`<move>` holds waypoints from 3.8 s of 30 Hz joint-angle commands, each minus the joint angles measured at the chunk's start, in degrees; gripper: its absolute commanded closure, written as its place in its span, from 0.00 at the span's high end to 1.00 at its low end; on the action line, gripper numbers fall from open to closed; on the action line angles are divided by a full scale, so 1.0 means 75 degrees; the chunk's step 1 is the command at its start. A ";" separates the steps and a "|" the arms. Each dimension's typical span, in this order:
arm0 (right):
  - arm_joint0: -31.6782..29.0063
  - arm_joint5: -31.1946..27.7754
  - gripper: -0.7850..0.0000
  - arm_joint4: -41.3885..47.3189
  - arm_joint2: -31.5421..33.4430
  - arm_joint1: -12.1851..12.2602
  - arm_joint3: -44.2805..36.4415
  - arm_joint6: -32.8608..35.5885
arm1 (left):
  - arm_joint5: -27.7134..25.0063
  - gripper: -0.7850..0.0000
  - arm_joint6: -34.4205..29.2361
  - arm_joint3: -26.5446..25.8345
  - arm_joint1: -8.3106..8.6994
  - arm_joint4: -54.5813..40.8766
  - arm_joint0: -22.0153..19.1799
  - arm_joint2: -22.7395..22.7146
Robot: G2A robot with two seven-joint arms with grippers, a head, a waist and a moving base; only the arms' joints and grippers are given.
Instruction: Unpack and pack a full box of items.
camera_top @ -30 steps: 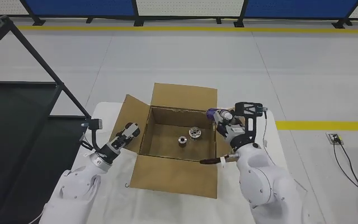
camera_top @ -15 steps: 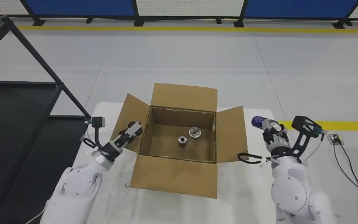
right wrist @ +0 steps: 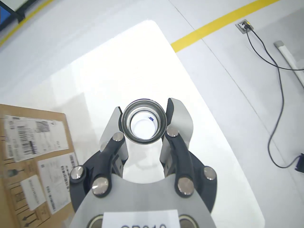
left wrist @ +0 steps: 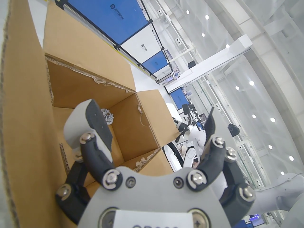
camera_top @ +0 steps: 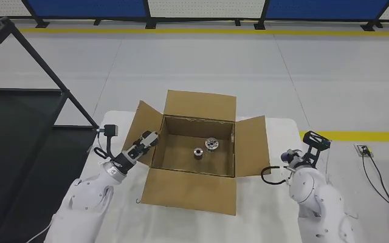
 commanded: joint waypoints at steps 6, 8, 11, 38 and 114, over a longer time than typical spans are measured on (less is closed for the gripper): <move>0.0564 0.0177 0.00 -0.0683 -0.0237 -0.0015 0.0944 0.0494 | 0.0001 1.00 0.0034 0.0045 -0.0004 0.0038 -0.0047 0.0053; 0.0702 0.0212 0.00 -0.0775 -0.0252 -0.0022 0.1150 0.0549 | -0.0012 1.00 0.0050 0.0048 -0.0002 0.0035 -0.0033 0.0044; 0.0848 0.0206 0.00 -0.0765 -0.0271 -0.0038 0.1407 0.0551 | -0.0014 1.00 0.0079 0.0043 0.0003 0.0036 -0.0004 0.0022; 0.1104 0.0046 0.50 -0.0348 -0.0018 -0.0084 0.2294 0.0192 | -0.0057 1.00 0.0135 -0.0041 0.0034 0.0022 0.0129 -0.0057; 0.5250 -0.1591 1.00 0.3216 -0.5274 -0.1738 0.5627 0.1641 | -0.0380 1.00 0.0322 -0.0239 0.0151 -0.0353 0.0745 -0.0592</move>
